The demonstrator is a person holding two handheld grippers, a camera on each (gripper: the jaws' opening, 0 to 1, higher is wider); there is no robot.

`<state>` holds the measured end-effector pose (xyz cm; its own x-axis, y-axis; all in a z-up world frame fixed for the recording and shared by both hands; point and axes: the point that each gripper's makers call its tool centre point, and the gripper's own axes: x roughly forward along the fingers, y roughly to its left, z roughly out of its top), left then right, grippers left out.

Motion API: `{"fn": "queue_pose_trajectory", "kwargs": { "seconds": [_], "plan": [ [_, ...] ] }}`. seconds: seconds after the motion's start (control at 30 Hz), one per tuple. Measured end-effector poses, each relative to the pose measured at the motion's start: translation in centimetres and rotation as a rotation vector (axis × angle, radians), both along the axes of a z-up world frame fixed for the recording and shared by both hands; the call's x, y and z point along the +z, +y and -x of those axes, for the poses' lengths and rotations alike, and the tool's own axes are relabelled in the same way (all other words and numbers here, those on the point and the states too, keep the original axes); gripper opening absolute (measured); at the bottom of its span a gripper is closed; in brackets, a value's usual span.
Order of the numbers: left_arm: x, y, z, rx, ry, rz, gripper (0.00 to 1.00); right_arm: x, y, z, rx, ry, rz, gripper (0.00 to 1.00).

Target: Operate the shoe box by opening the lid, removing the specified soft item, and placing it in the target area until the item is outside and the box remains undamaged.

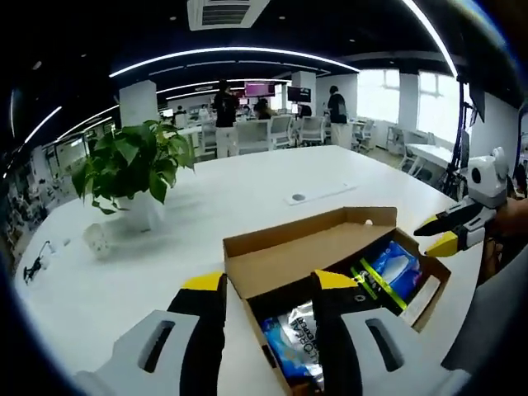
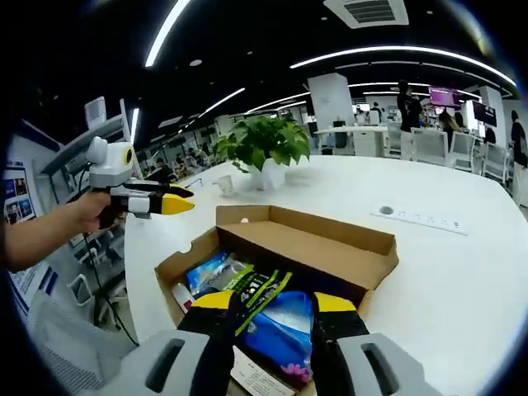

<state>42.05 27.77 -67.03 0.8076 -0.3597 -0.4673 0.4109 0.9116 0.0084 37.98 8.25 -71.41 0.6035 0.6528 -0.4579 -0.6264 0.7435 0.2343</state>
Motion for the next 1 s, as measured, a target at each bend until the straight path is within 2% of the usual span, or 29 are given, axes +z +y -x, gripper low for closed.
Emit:
{"fn": "queue_pose_trajectory", "kwargs": {
  "seconds": [0.5, 0.6, 0.73, 0.93, 1.0],
  "plan": [
    [0.1, -0.8, 3.0, -0.056, -0.015, 0.000, 0.52, -2.4, 2.7, 1.2, 0.074, 0.075, -0.002, 0.30],
    [-0.2, -0.8, 3.6, -0.062, -0.006, 0.004, 0.55, -2.9, 3.1, 1.5, 0.079, 0.101, -0.004, 0.28],
    [0.0, -1.1, 4.3, -0.094, -0.029, -0.003, 0.58, -4.1, 3.5, 1.7, 0.080, 0.149, -0.003, 0.23],
    [0.0, -1.2, 4.9, -0.122, -0.043, -0.006, 0.60, -5.6, 4.2, 2.2, 0.089, 0.208, 0.004, 0.22],
    [-0.2, -1.1, 5.2, -0.126, -0.038, -0.010, 0.61, -5.8, 4.5, 2.0, 0.094, 0.211, 0.004, 0.22]
  ]
}}
